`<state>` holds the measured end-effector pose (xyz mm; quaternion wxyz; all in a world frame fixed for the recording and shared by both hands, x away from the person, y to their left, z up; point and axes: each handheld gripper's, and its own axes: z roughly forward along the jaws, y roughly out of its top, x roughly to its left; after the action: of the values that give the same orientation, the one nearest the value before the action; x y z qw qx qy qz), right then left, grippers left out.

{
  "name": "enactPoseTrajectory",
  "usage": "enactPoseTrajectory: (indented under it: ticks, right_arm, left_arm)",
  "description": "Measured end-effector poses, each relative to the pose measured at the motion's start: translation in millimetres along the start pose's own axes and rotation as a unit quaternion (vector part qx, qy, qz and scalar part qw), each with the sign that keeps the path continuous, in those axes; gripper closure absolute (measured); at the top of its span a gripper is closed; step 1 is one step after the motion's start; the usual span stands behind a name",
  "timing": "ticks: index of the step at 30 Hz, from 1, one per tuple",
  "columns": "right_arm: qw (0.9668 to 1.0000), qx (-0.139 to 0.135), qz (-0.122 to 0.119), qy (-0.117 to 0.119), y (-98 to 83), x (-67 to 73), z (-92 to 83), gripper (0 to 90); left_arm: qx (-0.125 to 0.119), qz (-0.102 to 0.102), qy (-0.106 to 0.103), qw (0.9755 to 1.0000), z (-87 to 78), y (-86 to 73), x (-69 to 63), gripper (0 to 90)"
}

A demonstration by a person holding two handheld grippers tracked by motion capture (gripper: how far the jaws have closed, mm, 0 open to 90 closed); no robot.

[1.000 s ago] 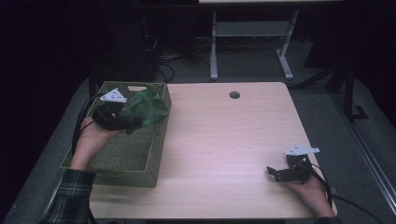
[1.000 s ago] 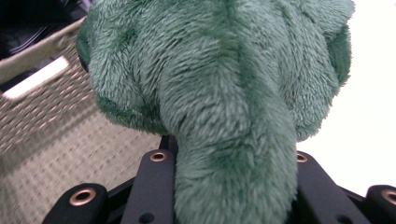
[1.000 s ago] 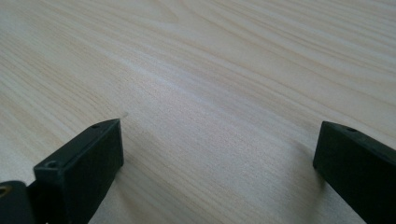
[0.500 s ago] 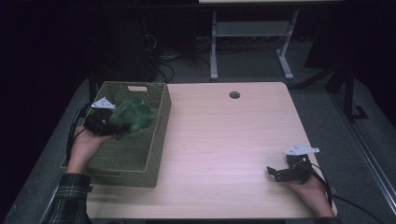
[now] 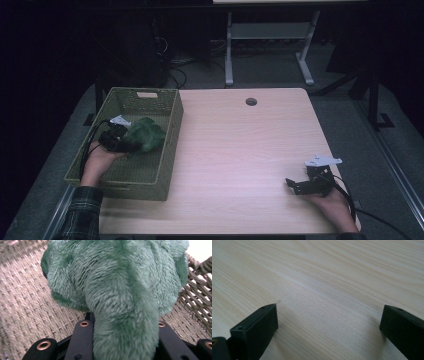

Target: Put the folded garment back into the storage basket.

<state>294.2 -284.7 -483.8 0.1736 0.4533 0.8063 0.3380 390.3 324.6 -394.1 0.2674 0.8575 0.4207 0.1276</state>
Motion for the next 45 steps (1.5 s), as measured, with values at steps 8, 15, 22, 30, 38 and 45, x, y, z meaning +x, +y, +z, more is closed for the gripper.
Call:
enactPoseTrajectory:
  ticks: [8, 15, 22, 30, 38, 45]
  right_arm:
    - [1.0, 0.0, 0.0, 0.0, 0.0, 0.1, 0.0, 1.4]
    - [1.0, 0.0, 0.0, 0.0, 0.0, 0.1, 0.0, 1.4]
    - [1.0, 0.0, 0.001, -0.001, -0.1, 0.3, -0.2, 1.4]
    - [1.0, 0.001, 0.002, -0.001, -0.1, 0.5, -0.2, 1.4]
    - [1.0, 0.001, 0.002, -0.001, -0.1, 0.5, -0.2, 1.4]
    - [1.0, 0.001, 0.002, -0.001, -0.1, 0.5, -0.3, 1.4]
  left_arm:
    - [0.024, 0.006, 0.004, 0.9997, 6.9, -1.1, -1.5, 62.8]
    - [0.025, 0.004, 0.007, 0.9997, 8.8, -2.3, -1.5, 51.0]
    - [0.015, -0.003, 0.009, 0.9998, 8.2, -3.7, -0.7, 33.3]
    - [-0.006, -0.007, 0.024, 0.9997, -0.3, -1.4, 1.2, 15.9]
    - [-0.038, -0.002, 0.018, 0.9991, -15.7, 9.4, -8.4, 14.7]
    - [-0.062, 0.003, -0.004, 0.998, -22.3, 24.3, -27.4, 14.7]
